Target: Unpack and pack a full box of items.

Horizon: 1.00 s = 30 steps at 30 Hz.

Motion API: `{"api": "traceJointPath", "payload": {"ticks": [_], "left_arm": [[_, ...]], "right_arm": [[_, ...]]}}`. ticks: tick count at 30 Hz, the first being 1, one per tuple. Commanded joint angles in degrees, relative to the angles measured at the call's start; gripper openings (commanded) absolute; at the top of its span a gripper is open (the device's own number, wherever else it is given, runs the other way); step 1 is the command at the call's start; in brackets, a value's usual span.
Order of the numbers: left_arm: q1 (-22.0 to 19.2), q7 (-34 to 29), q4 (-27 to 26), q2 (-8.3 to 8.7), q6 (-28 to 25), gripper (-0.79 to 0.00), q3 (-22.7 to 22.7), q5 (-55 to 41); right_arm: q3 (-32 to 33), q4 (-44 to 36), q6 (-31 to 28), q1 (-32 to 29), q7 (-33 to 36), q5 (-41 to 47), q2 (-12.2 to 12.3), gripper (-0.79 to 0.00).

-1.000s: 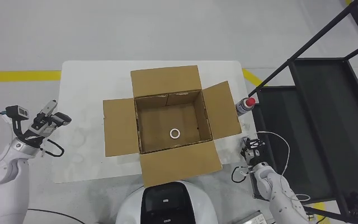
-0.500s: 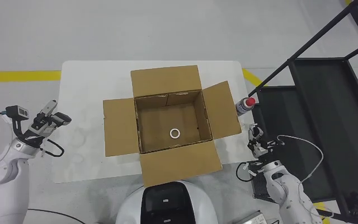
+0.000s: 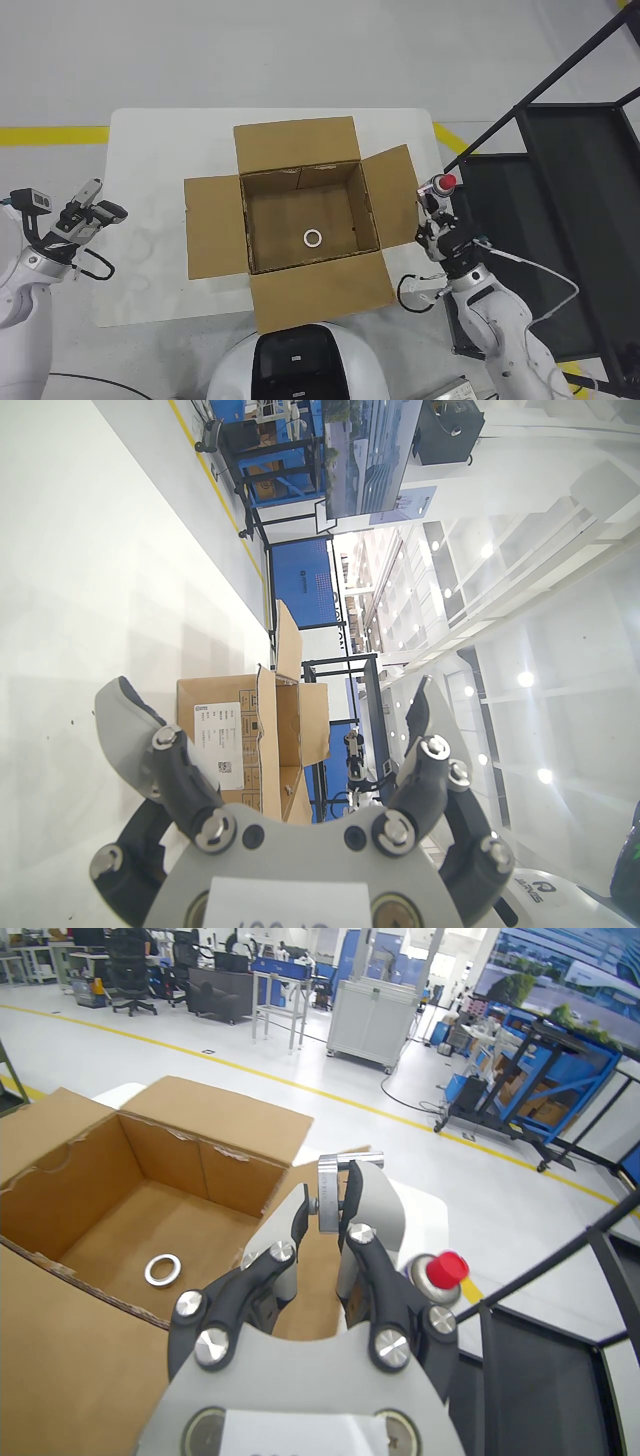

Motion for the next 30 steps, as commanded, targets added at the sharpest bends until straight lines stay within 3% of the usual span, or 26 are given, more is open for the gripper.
{"api": "traceJointPath", "payload": {"ticks": [1, 8, 16, 17, 18, 19, 24, 30], "left_arm": [[0.0, 0.0, 0.0, 0.00, 0.0, 0.000, 0.0, 0.0], [0.0, 0.0, 0.0, 0.00, 0.0, 0.000, 0.0, 0.0], [0.0, 0.0, 0.0, 0.00, 0.0, 0.000, 0.0, 0.0], [0.0, 0.0, 0.0, 0.00, 0.0, 0.000, 0.0, 0.0], [0.0, 0.0, 0.0, 0.00, 0.0, 0.000, 0.0, 0.0], [0.0, 0.0, 0.0, 0.00, 0.0, 0.000, 0.0, 0.0], [0.0, 0.0, 0.0, 0.00, 0.0, 0.000, 0.0, 0.0], [0.0, 0.0, 0.0, 0.00, 0.0, 0.000, 0.0, 0.0]], "right_arm": [[-2.8, 0.7, 0.3, 2.1, 4.0, 0.8, -0.2, -0.785], [-15.9, 5.0, 2.3, 13.0, 20.3, 6.0, -1.8, -0.785], [-25.2, 10.6, 4.7, 19.9, 27.3, 5.8, -3.3, -0.785], [-25.7, 11.2, 4.8, 20.4, 27.5, 6.2, -3.4, -0.745], [-26.1, 11.8, 5.0, 21.0, 27.5, 6.4, -3.5, -0.477], [-26.3, 12.0, 4.8, 21.2, 27.5, 6.7, -3.6, 0.000], [-25.6, 11.6, 0.1, 20.8, 23.4, 7.9, -3.3, 0.000], [-19.7, 8.9, -6.9, 16.5, 17.6, 10.4, -2.1, 0.000]]}}
